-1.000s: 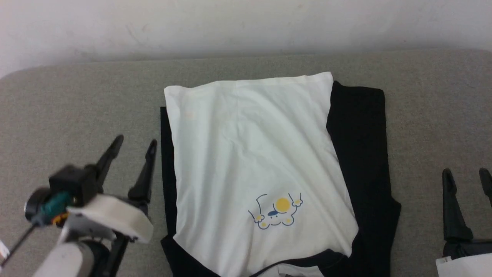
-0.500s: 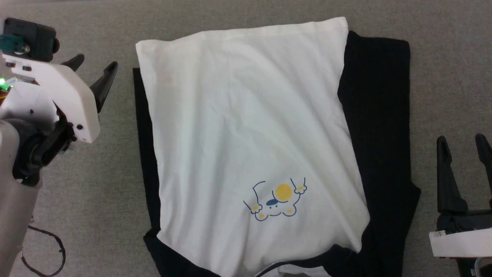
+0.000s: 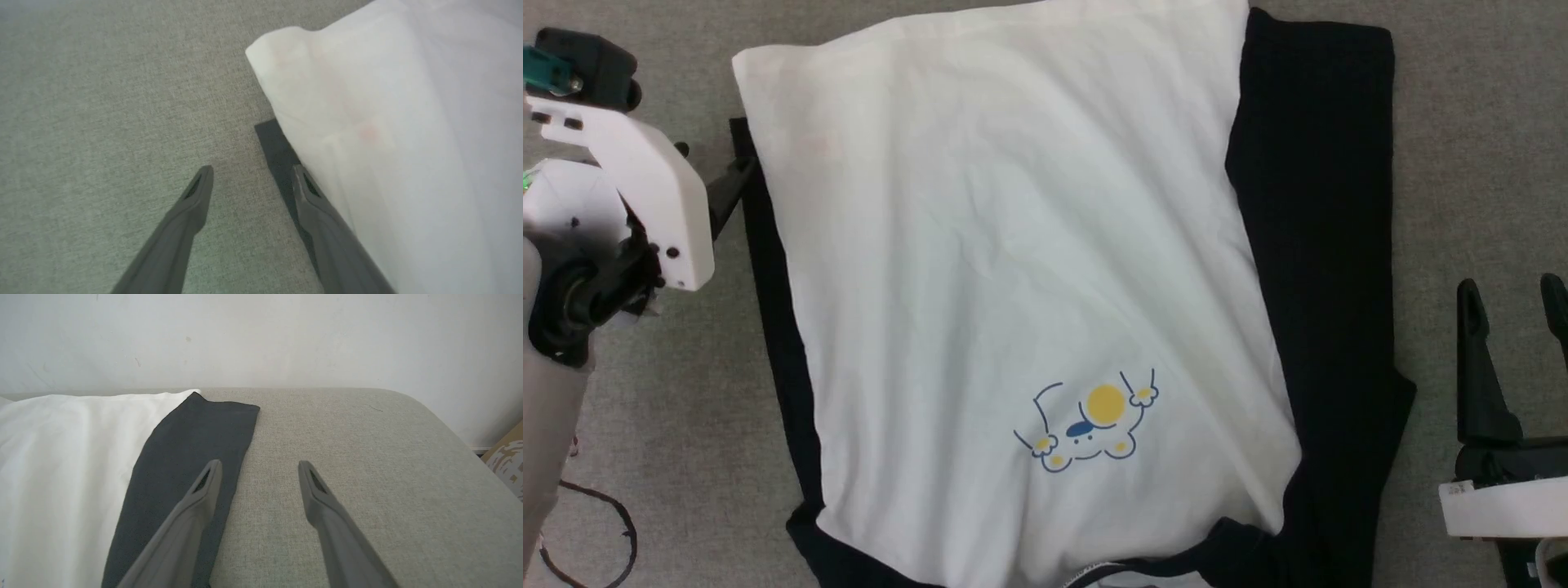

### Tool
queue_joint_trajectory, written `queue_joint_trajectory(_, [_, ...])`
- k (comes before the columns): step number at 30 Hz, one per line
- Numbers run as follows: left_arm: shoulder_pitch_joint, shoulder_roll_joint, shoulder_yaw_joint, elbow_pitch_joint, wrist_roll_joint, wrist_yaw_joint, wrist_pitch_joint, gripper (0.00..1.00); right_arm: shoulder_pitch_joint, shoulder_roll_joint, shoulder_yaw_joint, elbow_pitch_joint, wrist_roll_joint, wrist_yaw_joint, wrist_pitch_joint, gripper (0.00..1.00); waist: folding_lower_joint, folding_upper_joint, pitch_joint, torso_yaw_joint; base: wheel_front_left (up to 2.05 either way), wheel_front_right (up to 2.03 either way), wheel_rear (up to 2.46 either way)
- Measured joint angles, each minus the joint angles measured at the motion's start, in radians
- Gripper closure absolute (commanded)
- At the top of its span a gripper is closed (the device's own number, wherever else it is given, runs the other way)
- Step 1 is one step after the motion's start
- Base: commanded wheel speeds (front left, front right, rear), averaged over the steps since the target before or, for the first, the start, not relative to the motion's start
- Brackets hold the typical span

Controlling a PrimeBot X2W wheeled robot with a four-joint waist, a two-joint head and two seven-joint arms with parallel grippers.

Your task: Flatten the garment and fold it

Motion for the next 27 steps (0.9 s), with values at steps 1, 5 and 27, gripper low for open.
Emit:
queue_joint_trajectory(1, [-0.002, -0.001, 0.000, 0.003, -0.003, -0.001, 0.001, 0.00, -0.001, 0.000, 0.000, 0.000, 0.000, 0.000, 0.001, 0.00, -0.0001, 0.0000, 0.003, -0.002, 0.00, 0.00, 0.00])
queue_joint_trajectory(5, [-0.004, -0.011, -0.001, 0.014, -0.019, -0.009, 0.000, 0.00, -0.003, 0.000, 0.001, -0.004, 0.000, 0.000, 0.007, 0.00, -0.0002, 0.0000, 0.009, -0.004, 0.00, 0.00, 0.00])
queue_joint_trajectory(27, [-0.041, -0.050, 0.009, 0.075, -0.053, -0.042, -0.079, 1.00, -0.020, 0.000, -0.013, 0.000, -0.004, 0.000, 0.027, 0.00, 0.0000, 0.0002, 0.024, 0.000, 0.00, 0.00, 0.00])
